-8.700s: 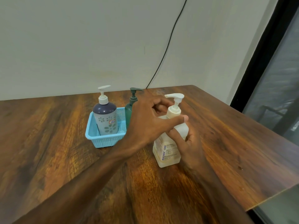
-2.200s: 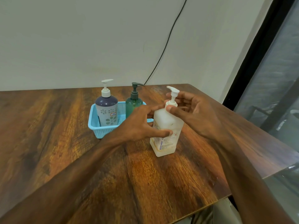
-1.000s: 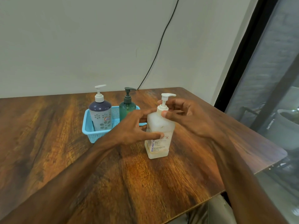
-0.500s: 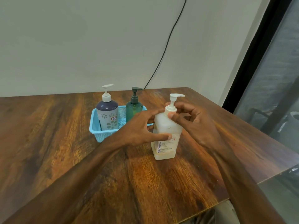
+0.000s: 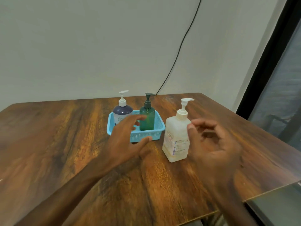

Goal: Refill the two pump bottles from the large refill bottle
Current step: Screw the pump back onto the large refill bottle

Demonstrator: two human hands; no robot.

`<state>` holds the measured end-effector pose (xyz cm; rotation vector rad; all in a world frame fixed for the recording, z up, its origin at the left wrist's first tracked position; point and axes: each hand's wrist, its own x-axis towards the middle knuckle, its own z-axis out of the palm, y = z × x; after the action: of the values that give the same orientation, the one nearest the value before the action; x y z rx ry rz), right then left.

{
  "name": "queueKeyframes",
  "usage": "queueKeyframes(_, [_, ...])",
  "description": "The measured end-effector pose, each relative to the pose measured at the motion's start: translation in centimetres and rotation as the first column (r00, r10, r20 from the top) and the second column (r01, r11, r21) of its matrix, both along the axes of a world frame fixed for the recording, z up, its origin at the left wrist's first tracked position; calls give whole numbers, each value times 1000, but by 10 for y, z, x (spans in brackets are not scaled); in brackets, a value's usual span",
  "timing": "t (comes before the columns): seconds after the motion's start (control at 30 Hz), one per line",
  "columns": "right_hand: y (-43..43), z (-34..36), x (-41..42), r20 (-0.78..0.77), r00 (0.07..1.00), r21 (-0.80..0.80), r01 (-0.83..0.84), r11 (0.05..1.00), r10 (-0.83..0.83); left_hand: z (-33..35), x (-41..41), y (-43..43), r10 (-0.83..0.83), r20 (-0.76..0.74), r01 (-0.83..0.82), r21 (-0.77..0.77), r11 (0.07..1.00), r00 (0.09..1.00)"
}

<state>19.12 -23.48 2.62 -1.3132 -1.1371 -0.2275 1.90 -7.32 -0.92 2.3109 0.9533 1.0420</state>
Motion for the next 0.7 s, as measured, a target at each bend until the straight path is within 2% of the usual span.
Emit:
queueKeyframes(0.07, [1, -2, -26, 9, 993, -123, -119, 985, 121, -16, -22, 8, 152, 45, -153, 4, 988, 987])
queueKeyframes(0.1, [8, -4, -38, -18, 986, -251, -165, 954, 166, -24, -33, 14, 225, -6, -225, 20, 974, 974])
queueKeyframes(0.13, [21, -8, -48, -35, 982, -410, -185, 893, 187, -29, -40, 18, 270, -78, -269, 21, 963, 960])
queueKeyframes(0.2, [52, -19, -57, -3, 986, -693, -123, 711, 168, -29, -50, 22, 253, -182, -277, -119, 954, 950])
queueKeyframes(0.27, [83, -31, -61, 43, 986, -810, -60, 583, 160, -26, -56, 29, 196, -226, -245, -211, 946, 954])
queueKeyframes(0.3, [97, -36, -62, 54, 987, -823, -44, 567, 155, -24, -56, 34, 170, -237, -224, -222, 949, 956])
queueKeyframes(0.4, [126, -44, -58, 116, 988, -798, 34, 602, 98, -25, -51, 52, 184, -271, -233, -161, 959, 945])
queueKeyframes(0.53, [149, -49, -51, 221, 975, -790, 169, 589, 17, -31, -46, 66, 196, -196, -230, -167, 959, 961])
queueKeyframes(0.7, [168, -52, -44, 195, 980, -747, 171, 642, -35, -43, -45, 81, 216, -117, -233, -166, 958, 969])
